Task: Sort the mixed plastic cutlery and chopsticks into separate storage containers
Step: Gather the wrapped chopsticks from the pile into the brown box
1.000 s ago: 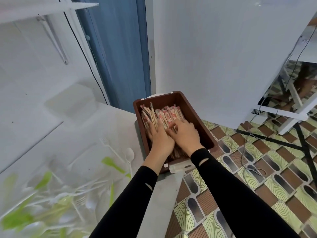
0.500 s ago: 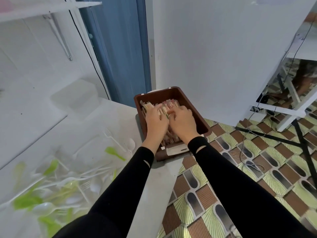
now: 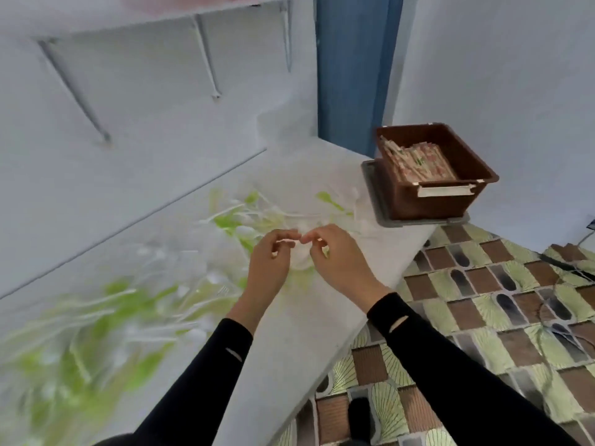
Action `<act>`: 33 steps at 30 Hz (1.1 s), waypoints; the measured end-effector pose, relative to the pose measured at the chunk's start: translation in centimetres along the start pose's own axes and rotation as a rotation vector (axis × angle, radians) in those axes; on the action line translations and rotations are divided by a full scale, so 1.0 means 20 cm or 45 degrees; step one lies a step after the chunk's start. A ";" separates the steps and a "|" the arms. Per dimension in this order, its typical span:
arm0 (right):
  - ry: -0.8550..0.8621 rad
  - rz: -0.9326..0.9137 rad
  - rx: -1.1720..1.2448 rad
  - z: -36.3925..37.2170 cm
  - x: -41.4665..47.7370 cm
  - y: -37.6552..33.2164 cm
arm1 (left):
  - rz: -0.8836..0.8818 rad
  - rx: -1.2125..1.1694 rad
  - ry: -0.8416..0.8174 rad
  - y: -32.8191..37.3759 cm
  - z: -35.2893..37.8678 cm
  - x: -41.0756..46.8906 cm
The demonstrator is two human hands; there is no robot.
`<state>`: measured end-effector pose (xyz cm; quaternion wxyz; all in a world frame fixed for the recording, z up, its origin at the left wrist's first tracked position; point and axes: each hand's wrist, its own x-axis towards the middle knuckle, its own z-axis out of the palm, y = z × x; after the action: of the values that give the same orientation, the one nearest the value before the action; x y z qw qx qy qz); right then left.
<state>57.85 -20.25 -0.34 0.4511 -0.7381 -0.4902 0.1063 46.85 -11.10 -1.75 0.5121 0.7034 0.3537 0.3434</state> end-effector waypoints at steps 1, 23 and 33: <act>-0.047 -0.037 0.046 0.13 -0.08 -0.09 | -0.019 0.013 0.053 -0.03 -0.18 -0.13; -1.431 -0.795 0.291 1.97 -1.54 -1.78 | -0.613 0.131 1.389 -0.43 -2.38 -2.43; -1.629 -1.013 0.189 2.67 -2.03 -2.51 | -0.794 0.279 1.606 -0.52 -3.28 -3.13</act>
<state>-25.72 -17.89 -3.75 0.1315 -0.2676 -0.8773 0.3760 -42.23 -30.60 -3.69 0.2106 0.2839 0.7999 0.4849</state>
